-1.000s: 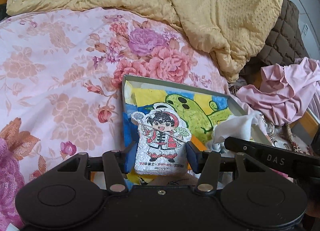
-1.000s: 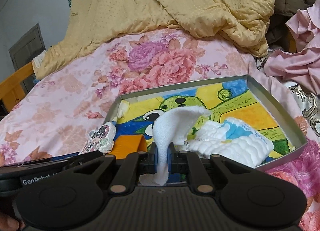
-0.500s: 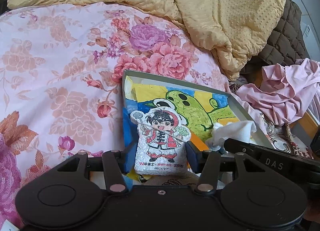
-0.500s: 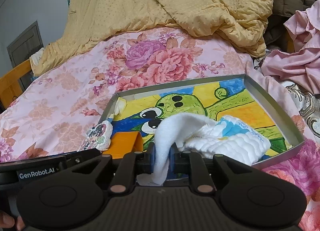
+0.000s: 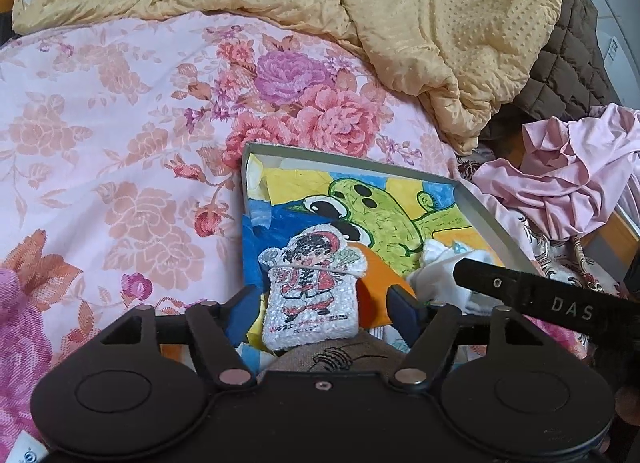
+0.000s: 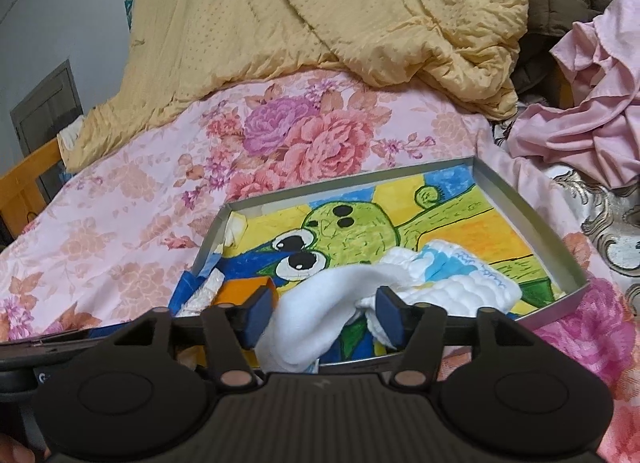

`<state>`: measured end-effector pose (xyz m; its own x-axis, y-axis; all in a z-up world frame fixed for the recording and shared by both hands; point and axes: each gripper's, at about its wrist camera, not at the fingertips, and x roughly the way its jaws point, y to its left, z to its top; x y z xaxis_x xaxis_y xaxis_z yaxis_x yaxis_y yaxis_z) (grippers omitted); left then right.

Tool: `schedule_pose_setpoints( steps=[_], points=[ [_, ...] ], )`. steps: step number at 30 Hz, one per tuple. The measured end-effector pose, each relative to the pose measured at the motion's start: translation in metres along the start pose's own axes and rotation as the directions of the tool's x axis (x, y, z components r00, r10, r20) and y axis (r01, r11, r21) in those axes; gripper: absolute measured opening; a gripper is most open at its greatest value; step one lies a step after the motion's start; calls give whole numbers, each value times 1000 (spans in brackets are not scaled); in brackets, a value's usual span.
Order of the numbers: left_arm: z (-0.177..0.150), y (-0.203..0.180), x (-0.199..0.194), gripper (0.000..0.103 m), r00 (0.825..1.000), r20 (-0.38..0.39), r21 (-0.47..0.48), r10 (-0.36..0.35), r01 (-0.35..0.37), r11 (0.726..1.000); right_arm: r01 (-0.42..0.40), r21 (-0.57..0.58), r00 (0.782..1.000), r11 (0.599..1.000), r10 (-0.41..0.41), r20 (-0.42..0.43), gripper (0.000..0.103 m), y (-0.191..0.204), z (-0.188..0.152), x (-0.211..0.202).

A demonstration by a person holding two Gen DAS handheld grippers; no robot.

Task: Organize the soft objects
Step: 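Open both tools to drop the snack packet and white cloth into the tray, then move both tools back over the grey masks beside the tray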

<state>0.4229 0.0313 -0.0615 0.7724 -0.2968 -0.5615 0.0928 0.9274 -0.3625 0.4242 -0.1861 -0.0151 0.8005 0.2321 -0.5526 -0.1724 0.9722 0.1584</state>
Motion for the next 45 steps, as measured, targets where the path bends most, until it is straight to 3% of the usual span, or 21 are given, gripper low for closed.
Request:
schedule_pose_setpoints(
  steps=[2,4,8,20,29,45],
  points=[
    [1,-3,-7,73,1000,12,6,5,-5,1000,1,4,1000,1000,-1,12,71,-1,2,-7],
    [1,-6,-17,83,999,34,14,14,-14,1000,5,5,1000,1000,-5,28,75,-3,3,-16],
    [4,-13,-38,84,996,81,31,32,-35,999,22,3,998,1000,-22,63,83,-6,4,-37],
    [-8,-53,-117,101,971,232,143,57,-92,985,47,-39,984,998,-39,175,96,-11,-7,-123],
    [-37,-78,-166,102,964,261,191,42,-94,977,92,-93,967,991,-66,248,101,-7,-35,-186],
    [-102,-90,-220,102,970,242,200,36,-86,976,116,-59,970,991,-101,223,102,-11,-83,-258]
  ],
)
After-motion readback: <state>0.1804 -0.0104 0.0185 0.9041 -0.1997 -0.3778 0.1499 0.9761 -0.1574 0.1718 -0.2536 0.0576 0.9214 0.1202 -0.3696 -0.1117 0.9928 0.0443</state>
